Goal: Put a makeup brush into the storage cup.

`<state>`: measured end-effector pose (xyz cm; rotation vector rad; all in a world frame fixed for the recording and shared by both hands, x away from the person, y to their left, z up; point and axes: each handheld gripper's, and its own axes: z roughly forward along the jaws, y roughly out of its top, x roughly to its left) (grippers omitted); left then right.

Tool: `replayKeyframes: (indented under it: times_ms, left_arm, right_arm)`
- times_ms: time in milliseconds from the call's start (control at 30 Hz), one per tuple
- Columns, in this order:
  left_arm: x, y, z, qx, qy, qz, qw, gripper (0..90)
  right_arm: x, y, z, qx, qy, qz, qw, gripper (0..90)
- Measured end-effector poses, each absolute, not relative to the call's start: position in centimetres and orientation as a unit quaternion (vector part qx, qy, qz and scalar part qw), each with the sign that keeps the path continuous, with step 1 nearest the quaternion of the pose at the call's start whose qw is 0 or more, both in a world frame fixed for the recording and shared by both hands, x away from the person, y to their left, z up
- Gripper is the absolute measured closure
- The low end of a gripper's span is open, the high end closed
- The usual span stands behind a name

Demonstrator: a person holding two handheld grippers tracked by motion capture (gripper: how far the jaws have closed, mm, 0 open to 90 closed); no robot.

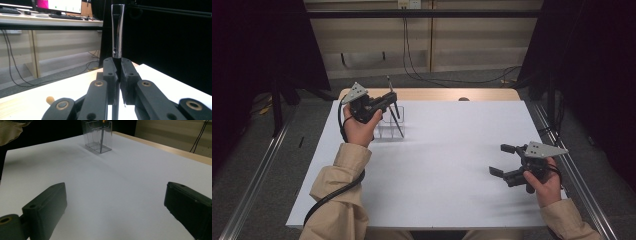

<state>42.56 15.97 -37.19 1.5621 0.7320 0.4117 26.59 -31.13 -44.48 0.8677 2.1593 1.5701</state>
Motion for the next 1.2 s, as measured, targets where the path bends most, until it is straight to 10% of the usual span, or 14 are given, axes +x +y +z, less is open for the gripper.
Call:
replayKeyframes:
  times_ms: [1200]
  left_arm:
    - [43.8,15.1,-38.5,0.692,0.330,0.213,0.606,83.9]
  right_arm:
    - [26.7,-31.1,-44.5,0.302,0.759,0.553,0.162,3.9]
